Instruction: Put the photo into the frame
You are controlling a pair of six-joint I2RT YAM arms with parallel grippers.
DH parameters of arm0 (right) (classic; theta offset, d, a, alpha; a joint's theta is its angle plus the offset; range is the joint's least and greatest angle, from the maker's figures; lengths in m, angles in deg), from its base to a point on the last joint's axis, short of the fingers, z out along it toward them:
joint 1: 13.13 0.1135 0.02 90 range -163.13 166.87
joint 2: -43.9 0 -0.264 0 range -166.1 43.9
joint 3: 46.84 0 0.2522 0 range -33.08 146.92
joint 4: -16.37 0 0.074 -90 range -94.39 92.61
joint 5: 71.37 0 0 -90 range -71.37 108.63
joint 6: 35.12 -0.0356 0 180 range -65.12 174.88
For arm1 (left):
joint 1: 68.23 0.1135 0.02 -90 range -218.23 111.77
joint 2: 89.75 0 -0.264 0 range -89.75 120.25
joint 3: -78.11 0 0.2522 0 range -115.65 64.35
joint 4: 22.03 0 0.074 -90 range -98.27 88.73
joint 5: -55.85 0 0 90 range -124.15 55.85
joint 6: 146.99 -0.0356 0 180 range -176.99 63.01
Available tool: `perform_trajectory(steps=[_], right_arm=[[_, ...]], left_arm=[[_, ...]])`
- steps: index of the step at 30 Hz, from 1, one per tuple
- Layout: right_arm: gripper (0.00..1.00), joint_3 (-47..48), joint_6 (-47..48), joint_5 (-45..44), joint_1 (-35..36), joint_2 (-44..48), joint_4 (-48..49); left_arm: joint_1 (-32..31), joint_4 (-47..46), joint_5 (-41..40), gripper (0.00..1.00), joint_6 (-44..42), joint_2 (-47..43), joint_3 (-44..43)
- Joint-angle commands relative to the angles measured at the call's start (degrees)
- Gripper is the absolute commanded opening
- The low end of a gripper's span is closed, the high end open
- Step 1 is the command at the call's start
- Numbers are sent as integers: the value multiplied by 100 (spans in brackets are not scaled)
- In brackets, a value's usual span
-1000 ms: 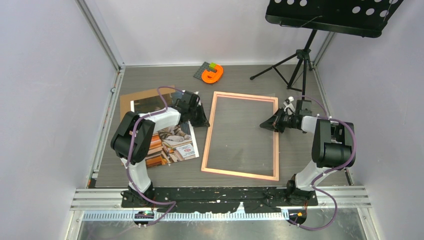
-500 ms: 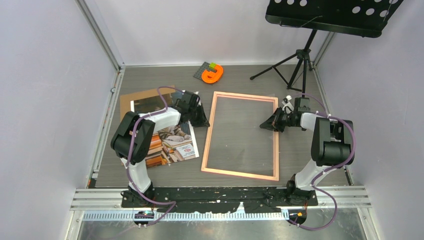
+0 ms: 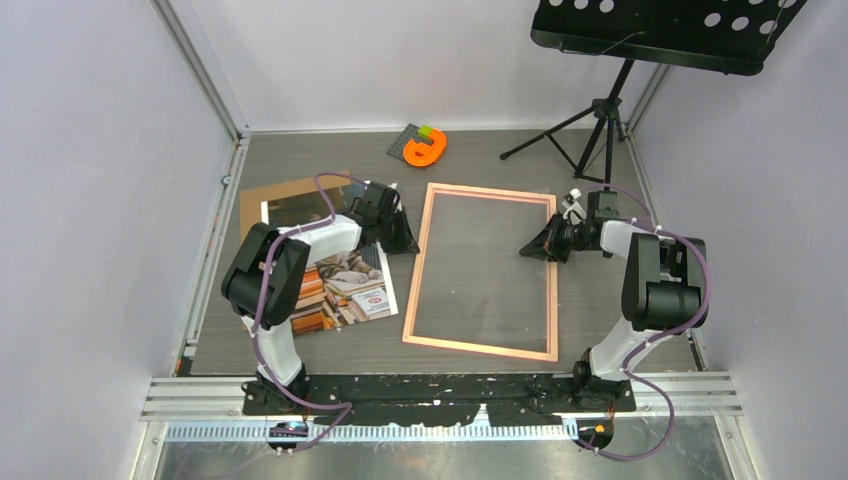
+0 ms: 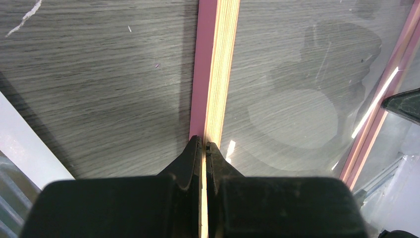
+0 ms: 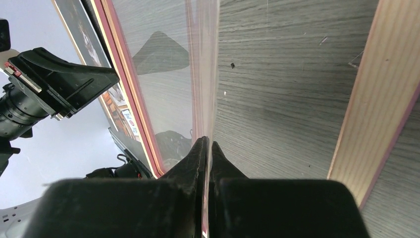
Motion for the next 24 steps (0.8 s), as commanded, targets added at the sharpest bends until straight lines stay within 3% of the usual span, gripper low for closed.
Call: perform_trajectory(steps=[1,10,24], right_arm=[[6,236,150,197,204,55,-226],[6,468,293,283,210,16,-562],[6,576,-407,869,200,14,-261]], left_arm=[[-235,232,-43,0,-109,212,108],[-268,276,-84,0,-137,195,85],[-306,278,-178,0,-238,139,119]])
